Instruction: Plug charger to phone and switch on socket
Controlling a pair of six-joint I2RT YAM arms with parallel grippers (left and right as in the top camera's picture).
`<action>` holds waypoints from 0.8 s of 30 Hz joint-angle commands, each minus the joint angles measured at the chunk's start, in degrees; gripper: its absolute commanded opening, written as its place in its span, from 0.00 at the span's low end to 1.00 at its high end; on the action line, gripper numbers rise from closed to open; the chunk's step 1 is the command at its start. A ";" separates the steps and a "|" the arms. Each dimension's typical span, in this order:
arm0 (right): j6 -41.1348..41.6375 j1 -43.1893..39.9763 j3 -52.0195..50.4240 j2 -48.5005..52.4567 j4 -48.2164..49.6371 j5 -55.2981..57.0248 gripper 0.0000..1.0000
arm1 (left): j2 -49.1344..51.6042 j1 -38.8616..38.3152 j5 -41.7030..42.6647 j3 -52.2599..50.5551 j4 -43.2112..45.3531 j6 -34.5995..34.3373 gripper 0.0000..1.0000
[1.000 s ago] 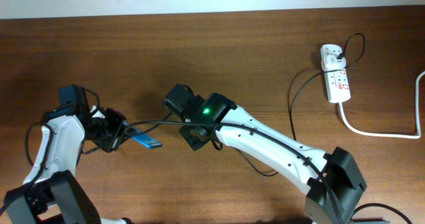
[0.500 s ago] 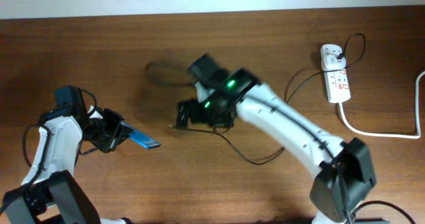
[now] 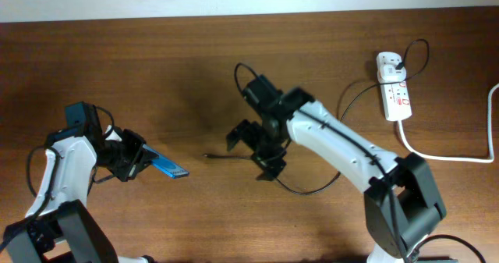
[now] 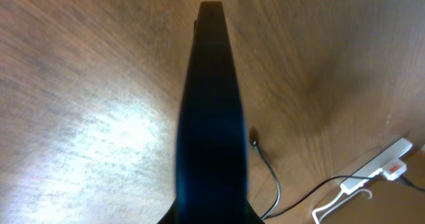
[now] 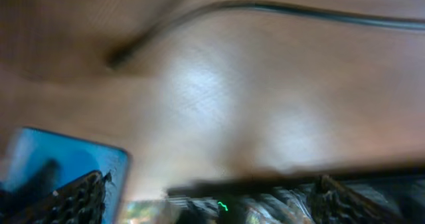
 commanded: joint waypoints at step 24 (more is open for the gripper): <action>34.18 6.69 -7.17 16.31 35.58 8.92 0.53 | 0.09 0.31 1.18 0.20 -3.82 7.80 0.00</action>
